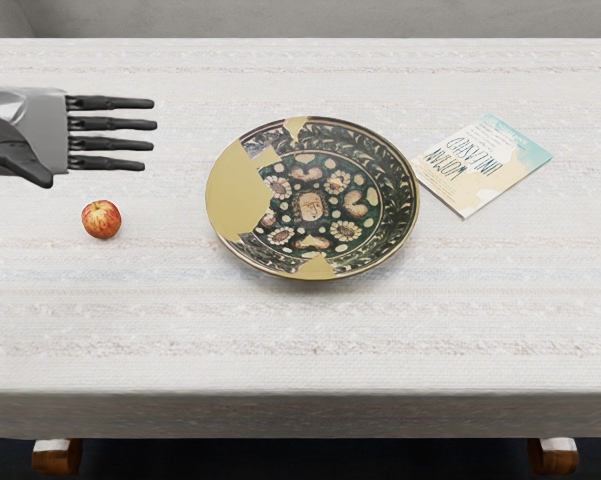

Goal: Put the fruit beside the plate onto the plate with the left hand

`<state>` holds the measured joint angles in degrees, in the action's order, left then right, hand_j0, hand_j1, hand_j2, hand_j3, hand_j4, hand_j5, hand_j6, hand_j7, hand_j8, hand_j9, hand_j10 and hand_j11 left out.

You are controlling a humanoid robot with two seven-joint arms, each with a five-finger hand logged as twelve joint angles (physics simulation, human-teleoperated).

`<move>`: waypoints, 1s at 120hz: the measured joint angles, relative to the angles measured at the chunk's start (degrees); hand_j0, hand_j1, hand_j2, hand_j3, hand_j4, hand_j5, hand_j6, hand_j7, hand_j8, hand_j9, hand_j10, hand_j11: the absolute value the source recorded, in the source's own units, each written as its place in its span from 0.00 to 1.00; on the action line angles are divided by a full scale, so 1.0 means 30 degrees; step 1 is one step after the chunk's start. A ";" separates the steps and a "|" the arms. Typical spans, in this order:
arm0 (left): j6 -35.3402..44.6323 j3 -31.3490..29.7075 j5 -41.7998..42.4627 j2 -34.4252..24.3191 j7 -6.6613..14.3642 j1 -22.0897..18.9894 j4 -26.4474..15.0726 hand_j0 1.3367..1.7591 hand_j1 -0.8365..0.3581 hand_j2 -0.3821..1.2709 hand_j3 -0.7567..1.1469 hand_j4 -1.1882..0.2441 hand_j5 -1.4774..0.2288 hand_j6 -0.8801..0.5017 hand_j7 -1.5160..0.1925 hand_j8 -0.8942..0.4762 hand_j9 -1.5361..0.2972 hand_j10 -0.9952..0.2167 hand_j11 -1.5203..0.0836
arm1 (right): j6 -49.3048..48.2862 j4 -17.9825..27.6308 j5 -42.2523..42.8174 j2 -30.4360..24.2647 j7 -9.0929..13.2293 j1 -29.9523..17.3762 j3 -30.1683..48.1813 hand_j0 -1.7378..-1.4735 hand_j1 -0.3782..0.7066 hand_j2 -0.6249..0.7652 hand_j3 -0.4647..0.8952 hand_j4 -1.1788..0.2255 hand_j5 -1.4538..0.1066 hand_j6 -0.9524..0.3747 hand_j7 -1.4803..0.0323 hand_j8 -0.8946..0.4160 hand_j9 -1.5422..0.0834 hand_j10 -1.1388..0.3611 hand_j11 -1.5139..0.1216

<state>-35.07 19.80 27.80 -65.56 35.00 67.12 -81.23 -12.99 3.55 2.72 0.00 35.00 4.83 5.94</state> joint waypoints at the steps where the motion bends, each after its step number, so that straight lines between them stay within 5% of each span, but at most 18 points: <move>1: 0.0000 0.0001 -0.0005 -0.0002 0.0000 0.0000 0.0000 0.76 0.99 0.23 0.40 0.83 0.87 0.64 0.89 0.66 0.84 0.82 0.95 | 0.0000 -0.0001 0.0000 0.0000 0.0000 0.0000 -0.0001 0.30 0.03 0.45 0.34 0.84 0.93 0.72 0.98 0.68 0.95 0.76 0.93; 50: -0.0006 0.0342 -0.0382 -0.0195 0.0000 0.0210 0.0005 0.76 0.99 0.23 0.40 0.83 0.87 0.64 0.89 0.66 0.84 0.82 0.95 | -0.0092 0.0012 0.0003 0.0000 0.0000 0.0002 -0.0017 0.30 0.03 0.45 0.34 0.84 0.93 0.72 0.98 0.68 0.95 0.76 0.93; 66: 0.0005 0.2177 -0.7622 0.2311 0.0000 0.0734 -0.0159 0.76 0.99 0.23 0.40 0.83 0.87 0.64 0.89 0.65 0.84 0.82 0.95 | -0.0086 -0.0005 0.0001 0.0000 0.0000 0.0009 -0.0030 0.30 0.03 0.45 0.34 0.84 0.93 0.72 0.98 0.68 0.95 0.76 0.93; 83: 0.0008 0.2860 -1.3821 0.2494 0.0000 0.0606 -0.1027 0.76 0.99 0.23 0.40 0.83 0.87 0.64 0.89 0.65 0.84 0.82 0.95 | -0.0073 -0.0010 0.0001 0.0000 0.0000 0.0082 -0.0024 0.30 0.03 0.45 0.34 0.84 0.93 0.72 0.98 0.68 0.95 0.76 0.93; 120: 0.4079 0.1500 -2.5658 0.4500 0.0000 -0.0484 -0.2769 0.76 0.97 0.23 0.40 0.81 0.85 0.62 0.87 0.63 0.82 0.80 0.93 | -0.0064 -0.0014 0.0001 0.0000 0.0000 0.0202 -0.0017 0.30 0.03 0.45 0.34 0.84 0.93 0.72 0.98 0.68 0.95 0.76 0.93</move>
<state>-22.83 24.30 -49.17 -52.06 35.00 65.67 -89.53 -13.18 3.51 2.72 0.00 35.00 5.43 5.89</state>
